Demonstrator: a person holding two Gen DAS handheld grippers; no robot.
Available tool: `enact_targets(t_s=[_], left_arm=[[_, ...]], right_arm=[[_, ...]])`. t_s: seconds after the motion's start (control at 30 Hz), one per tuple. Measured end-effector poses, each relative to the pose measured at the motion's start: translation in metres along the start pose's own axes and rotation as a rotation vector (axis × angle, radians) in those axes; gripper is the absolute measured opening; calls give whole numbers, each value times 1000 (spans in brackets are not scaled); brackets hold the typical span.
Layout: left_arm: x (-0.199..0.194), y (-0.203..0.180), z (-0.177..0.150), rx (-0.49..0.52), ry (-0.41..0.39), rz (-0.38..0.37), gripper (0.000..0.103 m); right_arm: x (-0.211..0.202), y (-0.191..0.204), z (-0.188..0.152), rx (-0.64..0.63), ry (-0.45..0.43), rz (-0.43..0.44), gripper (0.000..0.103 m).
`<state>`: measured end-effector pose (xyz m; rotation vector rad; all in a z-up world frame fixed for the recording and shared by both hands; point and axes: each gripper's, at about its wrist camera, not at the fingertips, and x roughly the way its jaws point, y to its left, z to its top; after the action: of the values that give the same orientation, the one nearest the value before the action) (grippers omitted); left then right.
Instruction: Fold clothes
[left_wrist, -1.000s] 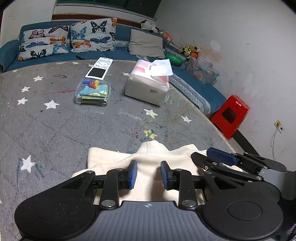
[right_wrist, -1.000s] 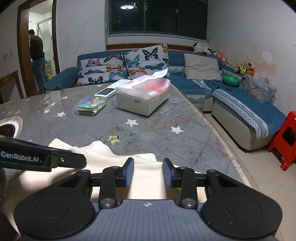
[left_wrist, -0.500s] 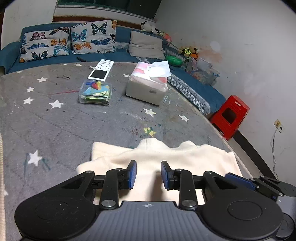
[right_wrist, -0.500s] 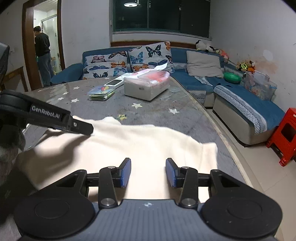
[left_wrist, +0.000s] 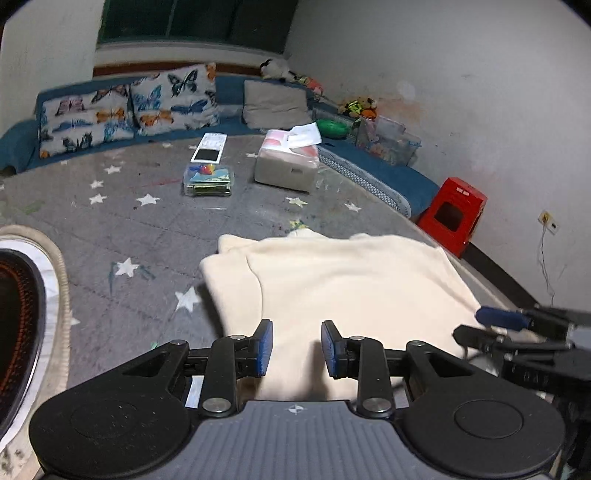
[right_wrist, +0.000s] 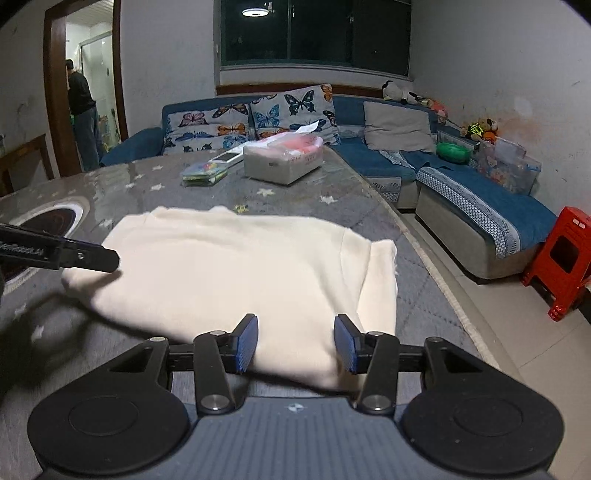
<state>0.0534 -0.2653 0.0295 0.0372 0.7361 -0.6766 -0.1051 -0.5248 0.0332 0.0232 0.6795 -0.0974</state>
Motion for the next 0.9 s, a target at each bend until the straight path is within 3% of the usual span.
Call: enact_targets(t_s=[0.1, 0.57, 0.9], left_arm=[[-1, -2, -7, 27, -2, 19, 31], [-26, 2, -20, -56, -52, 52, 31], [-26, 16, -33, -159, 14, 94, 32]], right_arm=[[-3, 3, -3, -5, -4, 0, 46], [-18, 22, -2, 6, -55, 54, 54], [-26, 34, -8, 23, -60, 82, 64]])
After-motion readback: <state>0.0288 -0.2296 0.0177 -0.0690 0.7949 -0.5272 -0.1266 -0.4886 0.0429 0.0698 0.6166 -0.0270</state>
